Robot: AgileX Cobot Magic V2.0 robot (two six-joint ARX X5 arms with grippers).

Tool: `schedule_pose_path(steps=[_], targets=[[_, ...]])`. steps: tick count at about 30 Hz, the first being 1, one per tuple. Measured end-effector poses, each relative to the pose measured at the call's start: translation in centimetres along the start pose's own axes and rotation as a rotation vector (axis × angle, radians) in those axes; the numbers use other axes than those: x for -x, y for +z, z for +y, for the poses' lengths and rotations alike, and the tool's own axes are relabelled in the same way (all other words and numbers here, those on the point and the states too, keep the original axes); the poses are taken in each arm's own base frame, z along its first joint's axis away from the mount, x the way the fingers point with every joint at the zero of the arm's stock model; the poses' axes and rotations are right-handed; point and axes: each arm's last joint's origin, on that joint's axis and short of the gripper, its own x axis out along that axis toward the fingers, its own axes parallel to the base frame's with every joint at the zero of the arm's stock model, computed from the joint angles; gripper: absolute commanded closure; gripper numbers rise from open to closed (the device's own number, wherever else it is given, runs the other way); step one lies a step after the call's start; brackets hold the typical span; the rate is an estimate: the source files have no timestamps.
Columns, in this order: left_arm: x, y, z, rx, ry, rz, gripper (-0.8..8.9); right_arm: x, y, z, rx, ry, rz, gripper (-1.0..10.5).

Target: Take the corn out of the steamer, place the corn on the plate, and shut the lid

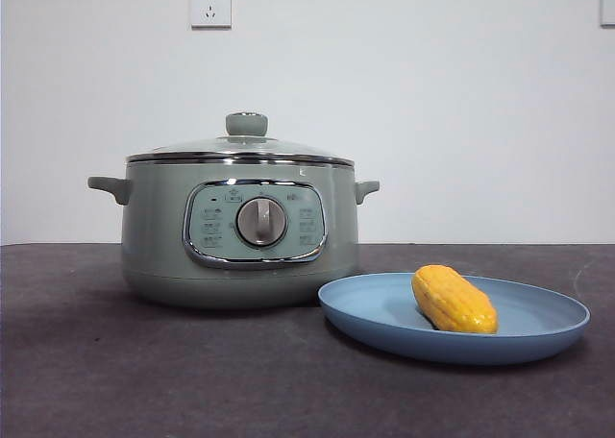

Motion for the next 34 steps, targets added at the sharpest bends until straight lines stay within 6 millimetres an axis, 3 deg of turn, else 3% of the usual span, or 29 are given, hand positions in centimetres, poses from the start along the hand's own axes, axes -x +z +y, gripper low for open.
schedule_pose_path(steps=[22, 26, 29, 31, 34], targets=[[0.1, 0.2, 0.1, -0.018, 0.033, -0.028, 8.17, 0.0, 0.0, 0.0, 0.003, 0.000, 0.000, 9.5], [1.8, 0.8, 0.9, -0.088, 0.161, -0.212, 8.17, 0.0, 0.0, 0.0, 0.003, -0.001, 0.001, 9.5], [4.6, 1.3, 1.2, -0.162, 0.268, -0.465, 8.17, 0.0, 0.0, 0.0, 0.003, 0.000, 0.001, 9.5], [6.5, 0.9, 1.1, -0.206, 0.350, -0.622, 8.17, 0.0, 0.0, 0.0, 0.003, -0.001, 0.001, 9.5], [7.6, -0.7, 1.1, -0.243, 0.474, -0.764, 8.17, 0.0, 0.0, 0.0, 0.003, -0.001, 0.001, 9.5]])
